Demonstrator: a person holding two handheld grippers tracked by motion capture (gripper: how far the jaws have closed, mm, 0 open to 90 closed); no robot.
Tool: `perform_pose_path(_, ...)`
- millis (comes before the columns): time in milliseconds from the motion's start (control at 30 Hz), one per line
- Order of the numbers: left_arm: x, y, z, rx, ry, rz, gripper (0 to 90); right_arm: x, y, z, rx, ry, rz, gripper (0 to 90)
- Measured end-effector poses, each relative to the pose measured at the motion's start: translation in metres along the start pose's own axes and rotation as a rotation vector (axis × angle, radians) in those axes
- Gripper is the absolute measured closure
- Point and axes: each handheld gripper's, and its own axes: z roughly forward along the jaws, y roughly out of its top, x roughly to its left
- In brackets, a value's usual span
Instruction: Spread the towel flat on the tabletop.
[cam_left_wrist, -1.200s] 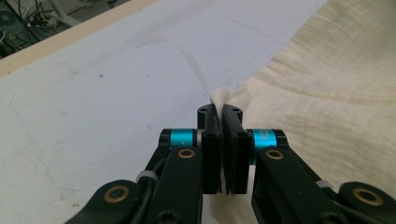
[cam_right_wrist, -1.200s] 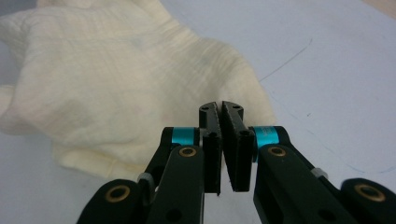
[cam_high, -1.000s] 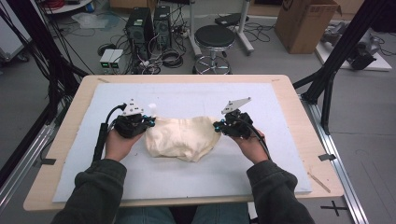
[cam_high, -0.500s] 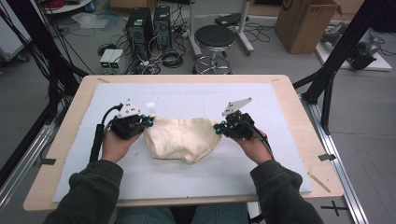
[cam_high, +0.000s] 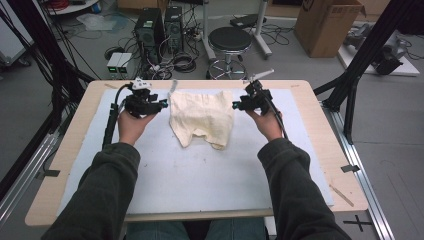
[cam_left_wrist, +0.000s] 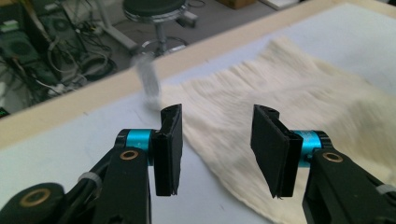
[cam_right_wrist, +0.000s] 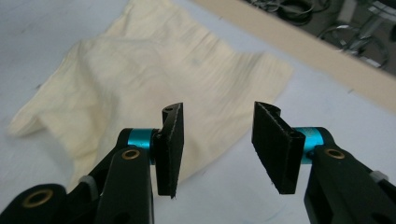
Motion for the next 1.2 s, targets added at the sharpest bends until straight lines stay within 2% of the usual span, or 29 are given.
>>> perform_pose_path(100, -0.016, -0.020, 0.004, 0.033, -0.056, 0.015, 55.0, 0.011, -0.022, 0.003, 0.018, 0.036, -0.027, 54.5)
perform_pose_path(167, -0.026, -0.031, 0.008, 0.053, -0.099, 0.021, 55.0, 0.017, -0.033, 0.002, 0.017, 0.052, -0.028, 54.5)
perform_pose_path(300, -0.049, -0.047, 0.014, 0.069, -0.179, 0.050, 55.0, 0.027, -0.045, -0.004, -0.003, 0.076, -0.038, 54.0)
perform_pose_path(333, -0.056, -0.050, 0.017, 0.090, -0.197, 0.072, 55.0, 0.029, -0.047, -0.006, -0.007, 0.083, -0.038, 53.9)
perform_pose_path(433, -0.066, -0.057, 0.020, 0.102, -0.244, 0.092, 56.5, 0.033, -0.051, -0.011, -0.018, 0.081, -0.053, 53.3)
perform_pose_path(500, -0.072, -0.061, 0.023, 0.134, -0.256, 0.122, 57.8, 0.035, -0.052, -0.013, -0.010, 0.087, -0.060, 52.3)
perform_pose_path(600, -0.075, -0.063, 0.025, 0.144, -0.280, 0.136, 60.0, 0.039, -0.055, -0.016, -0.033, 0.094, -0.072, 51.5)
perform_pose_path(667, -0.076, -0.064, 0.027, 0.146, -0.295, 0.139, 61.5, 0.042, -0.058, -0.016, -0.025, 0.091, -0.076, 50.8)
perform_pose_path(833, -0.077, -0.068, 0.032, 0.202, -0.265, 0.157, 66.7, 0.043, -0.063, -0.016, -0.021, 0.097, -0.069, 49.4)
perform_pose_path(967, -0.079, -0.068, 0.032, 0.200, -0.238, 0.186, 74.8, 0.047, -0.062, -0.018, -0.025, 0.101, -0.075, 49.1)
perform_pose_path(1067, -0.079, -0.067, 0.030, 0.201, -0.224, 0.192, 85.7, 0.049, -0.062, -0.017, -0.024, 0.103, -0.081, 49.1)
perform_pose_path(1167, -0.076, -0.064, 0.023, 0.205, -0.199, 0.210, 86.9, 0.051, -0.061, -0.015, -0.014, 0.107, -0.085, 48.8)
perform_pose_path(1200, -0.073, -0.063, 0.018, 0.192, -0.200, 0.208, 87.1, 0.052, -0.061, -0.014, -0.013, 0.110, -0.090, 48.8)
